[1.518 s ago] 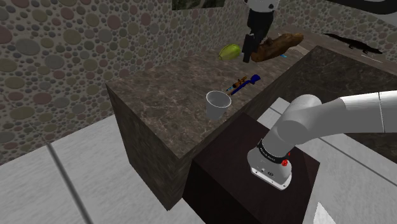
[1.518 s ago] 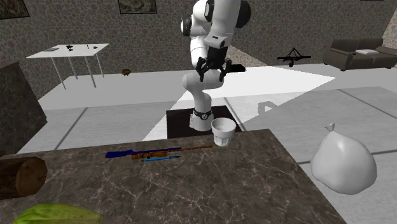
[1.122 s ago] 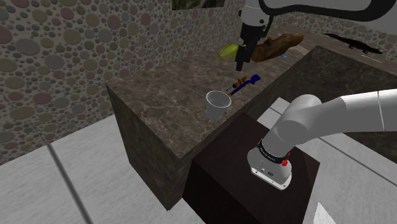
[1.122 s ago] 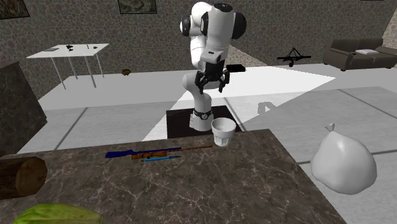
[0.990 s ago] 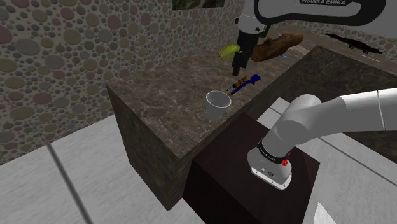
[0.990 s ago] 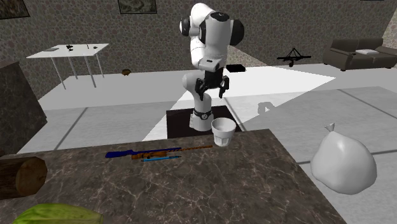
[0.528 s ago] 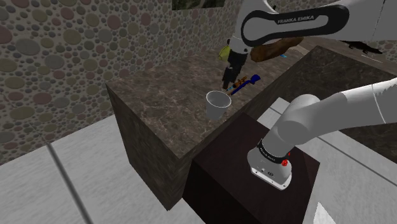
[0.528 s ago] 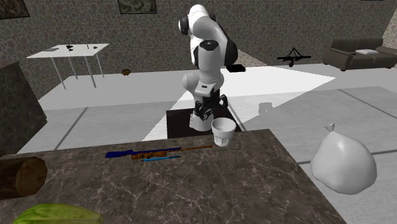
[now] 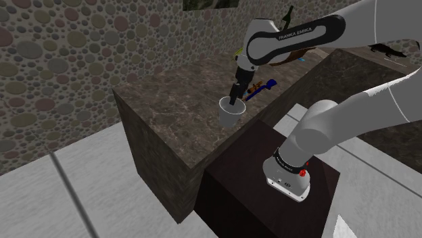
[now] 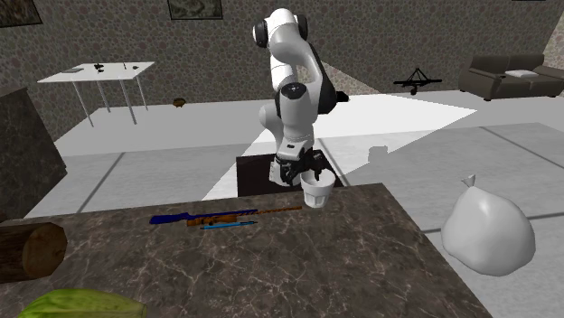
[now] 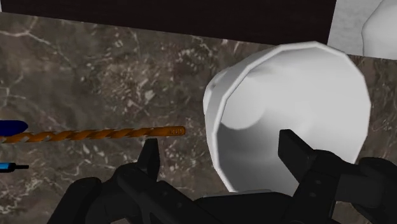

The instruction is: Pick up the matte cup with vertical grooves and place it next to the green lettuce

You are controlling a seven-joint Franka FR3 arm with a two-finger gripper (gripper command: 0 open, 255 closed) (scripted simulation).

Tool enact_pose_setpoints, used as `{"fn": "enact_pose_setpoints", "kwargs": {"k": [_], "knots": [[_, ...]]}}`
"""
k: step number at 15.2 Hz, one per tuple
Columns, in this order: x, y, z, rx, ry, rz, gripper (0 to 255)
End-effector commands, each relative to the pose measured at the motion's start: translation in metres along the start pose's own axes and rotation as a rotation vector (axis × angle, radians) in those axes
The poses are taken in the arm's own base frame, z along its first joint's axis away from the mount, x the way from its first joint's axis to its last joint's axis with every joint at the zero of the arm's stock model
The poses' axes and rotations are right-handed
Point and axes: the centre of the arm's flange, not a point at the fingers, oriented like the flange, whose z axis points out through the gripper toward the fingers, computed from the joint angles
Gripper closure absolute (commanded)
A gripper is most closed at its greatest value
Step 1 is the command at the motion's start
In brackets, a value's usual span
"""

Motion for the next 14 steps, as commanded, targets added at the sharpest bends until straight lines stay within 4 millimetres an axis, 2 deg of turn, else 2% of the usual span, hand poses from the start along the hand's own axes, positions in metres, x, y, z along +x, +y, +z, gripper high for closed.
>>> {"fn": "enact_pose_setpoints", "kwargs": {"k": [1, 2, 10, 11, 14], "knots": [[-0.0001, 0.0008, 0.0098, 0.0, 0.001, 0.0, 0], [-0.0001, 0.0008, 0.0181, 0.0, 0.001, 0.0, 0], [-0.0001, 0.0008, 0.0181, 0.0, 0.001, 0.0, 0], [-0.0001, 0.0008, 0.0181, 0.0, 0.001, 0.0, 255], [-0.0001, 0.0008, 0.0181, 0.0, 0.001, 0.0, 255]]}}
